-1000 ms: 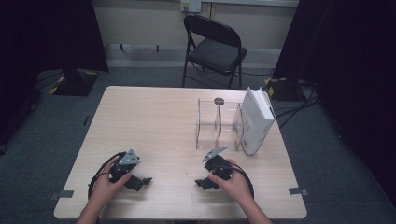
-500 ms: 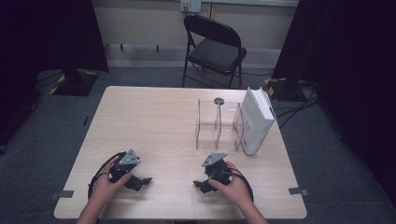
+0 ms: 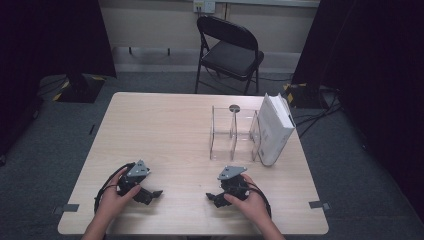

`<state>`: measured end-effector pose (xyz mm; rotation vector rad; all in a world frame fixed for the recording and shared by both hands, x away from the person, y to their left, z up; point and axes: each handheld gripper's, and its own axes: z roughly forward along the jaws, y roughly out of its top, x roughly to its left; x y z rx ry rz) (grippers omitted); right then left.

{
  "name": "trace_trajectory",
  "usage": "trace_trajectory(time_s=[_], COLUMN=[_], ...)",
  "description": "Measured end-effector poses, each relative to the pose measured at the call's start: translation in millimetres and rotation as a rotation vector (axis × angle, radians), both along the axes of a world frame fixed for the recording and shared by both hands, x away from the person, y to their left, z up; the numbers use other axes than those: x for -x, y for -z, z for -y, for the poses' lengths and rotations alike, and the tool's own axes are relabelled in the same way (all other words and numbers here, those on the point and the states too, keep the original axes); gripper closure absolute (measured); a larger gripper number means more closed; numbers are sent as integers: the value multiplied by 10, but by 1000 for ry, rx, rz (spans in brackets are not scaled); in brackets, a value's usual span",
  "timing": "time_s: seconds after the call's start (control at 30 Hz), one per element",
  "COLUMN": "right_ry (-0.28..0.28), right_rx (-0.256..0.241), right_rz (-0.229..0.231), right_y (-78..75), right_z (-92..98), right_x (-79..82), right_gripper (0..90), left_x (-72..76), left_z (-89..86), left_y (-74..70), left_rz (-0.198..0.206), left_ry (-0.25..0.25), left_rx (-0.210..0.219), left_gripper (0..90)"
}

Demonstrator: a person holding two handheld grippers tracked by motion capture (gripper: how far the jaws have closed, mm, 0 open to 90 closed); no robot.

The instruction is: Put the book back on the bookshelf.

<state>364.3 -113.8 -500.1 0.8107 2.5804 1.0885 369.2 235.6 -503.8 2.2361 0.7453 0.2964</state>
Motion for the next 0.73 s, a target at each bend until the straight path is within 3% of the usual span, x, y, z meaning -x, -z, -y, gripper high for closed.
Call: trace_trajectory(time_s=[0.73], right_ry=[0], right_rx=[-7], right_rz=[20], right_y=[14], right_z=[-5], right_x=[2], right_gripper=[106], left_x=[0], left_z=[0], left_y=[0], left_rz=[0], left_ry=[0], left_rx=[0], left_gripper=[0])
